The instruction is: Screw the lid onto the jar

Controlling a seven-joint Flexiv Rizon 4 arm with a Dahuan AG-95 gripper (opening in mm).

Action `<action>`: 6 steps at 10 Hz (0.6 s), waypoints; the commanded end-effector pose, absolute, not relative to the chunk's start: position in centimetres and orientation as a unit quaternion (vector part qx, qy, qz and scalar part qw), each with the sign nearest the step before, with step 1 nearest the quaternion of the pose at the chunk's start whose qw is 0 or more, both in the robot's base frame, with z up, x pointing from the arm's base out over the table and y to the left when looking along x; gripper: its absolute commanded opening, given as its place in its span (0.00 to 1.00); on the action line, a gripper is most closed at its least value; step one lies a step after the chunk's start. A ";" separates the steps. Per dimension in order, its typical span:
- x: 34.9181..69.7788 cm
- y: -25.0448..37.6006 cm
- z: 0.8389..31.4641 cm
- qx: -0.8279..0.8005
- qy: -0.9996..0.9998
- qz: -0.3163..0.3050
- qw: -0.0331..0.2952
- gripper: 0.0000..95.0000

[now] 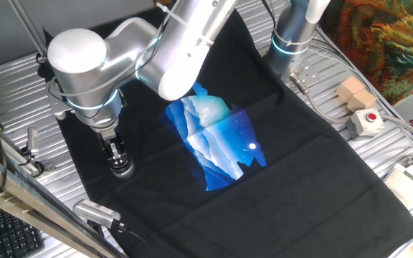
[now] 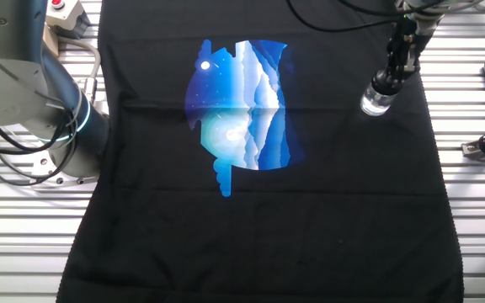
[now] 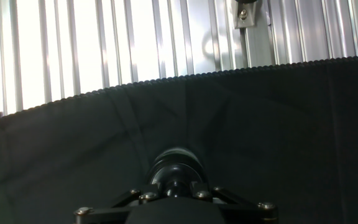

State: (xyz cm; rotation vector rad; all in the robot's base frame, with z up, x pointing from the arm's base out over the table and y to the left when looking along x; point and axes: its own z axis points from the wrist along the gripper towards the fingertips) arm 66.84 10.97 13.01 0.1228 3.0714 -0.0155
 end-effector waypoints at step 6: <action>66.9 11.0 12.8 0.042 0.998 -0.004 0.039 0.00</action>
